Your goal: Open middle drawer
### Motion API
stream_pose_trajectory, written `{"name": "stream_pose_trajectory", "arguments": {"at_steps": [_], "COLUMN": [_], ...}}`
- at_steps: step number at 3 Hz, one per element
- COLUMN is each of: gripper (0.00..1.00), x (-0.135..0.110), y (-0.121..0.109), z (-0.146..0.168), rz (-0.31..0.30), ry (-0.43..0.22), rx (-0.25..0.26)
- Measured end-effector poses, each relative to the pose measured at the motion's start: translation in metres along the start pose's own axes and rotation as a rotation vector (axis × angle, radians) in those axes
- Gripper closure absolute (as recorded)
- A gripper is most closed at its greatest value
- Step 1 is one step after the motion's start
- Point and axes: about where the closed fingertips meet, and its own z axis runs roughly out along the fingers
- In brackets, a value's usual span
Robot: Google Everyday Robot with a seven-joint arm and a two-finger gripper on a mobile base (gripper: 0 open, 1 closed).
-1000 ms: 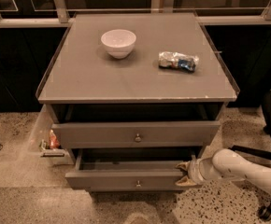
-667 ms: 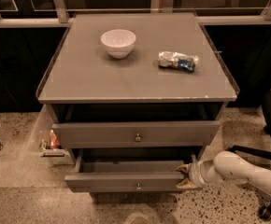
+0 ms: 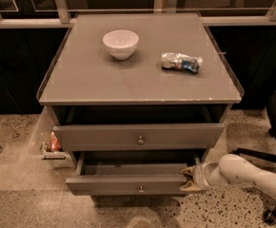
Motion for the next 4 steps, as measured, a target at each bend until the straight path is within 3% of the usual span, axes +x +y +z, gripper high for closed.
{"name": "stream_pose_trajectory", "arguments": {"at_steps": [2, 3, 4], "gripper": [0.35, 0.12, 0.14], "x": [0.000, 0.000, -0.001], "y": [0.000, 0.019, 0.020], "z": [0.000, 0.001, -0.001], "rz": [0.000, 0.019, 0.019], "ry": [0.000, -0.026, -0.027], "rx": [0.000, -0.049, -0.051]}}
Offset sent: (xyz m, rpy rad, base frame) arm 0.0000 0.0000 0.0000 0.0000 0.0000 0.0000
